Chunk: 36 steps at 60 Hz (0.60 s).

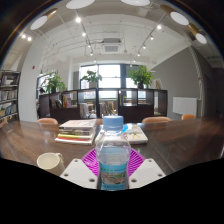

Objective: Pour water

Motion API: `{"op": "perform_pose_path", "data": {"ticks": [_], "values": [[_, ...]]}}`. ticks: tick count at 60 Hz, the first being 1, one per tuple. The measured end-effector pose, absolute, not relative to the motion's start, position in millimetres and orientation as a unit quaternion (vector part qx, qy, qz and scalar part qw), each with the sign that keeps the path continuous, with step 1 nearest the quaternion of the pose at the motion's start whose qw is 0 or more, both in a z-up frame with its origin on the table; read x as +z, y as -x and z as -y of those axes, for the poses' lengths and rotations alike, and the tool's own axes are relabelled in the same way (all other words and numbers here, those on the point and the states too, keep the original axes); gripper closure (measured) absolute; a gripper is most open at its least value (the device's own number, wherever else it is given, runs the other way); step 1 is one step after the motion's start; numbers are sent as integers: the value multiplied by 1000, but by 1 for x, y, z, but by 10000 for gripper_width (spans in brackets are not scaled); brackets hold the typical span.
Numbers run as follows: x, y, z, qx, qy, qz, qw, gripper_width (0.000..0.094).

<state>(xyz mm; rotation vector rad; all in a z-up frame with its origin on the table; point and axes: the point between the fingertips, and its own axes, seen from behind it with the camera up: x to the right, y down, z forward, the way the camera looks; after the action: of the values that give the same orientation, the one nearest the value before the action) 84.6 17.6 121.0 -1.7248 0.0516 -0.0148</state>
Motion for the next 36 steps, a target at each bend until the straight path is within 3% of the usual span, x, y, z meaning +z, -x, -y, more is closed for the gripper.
{"op": "perform_pose_path", "data": {"ticks": [8,21,28,36], "values": [[83,-95,-19,-15,774,-26,632,619],[87,-96,-14,-24,757,-27,652,572],[84,-96,-11,-24,763,-35,645,438],[78,-94,15,-12,782,-57,620,107]]}}
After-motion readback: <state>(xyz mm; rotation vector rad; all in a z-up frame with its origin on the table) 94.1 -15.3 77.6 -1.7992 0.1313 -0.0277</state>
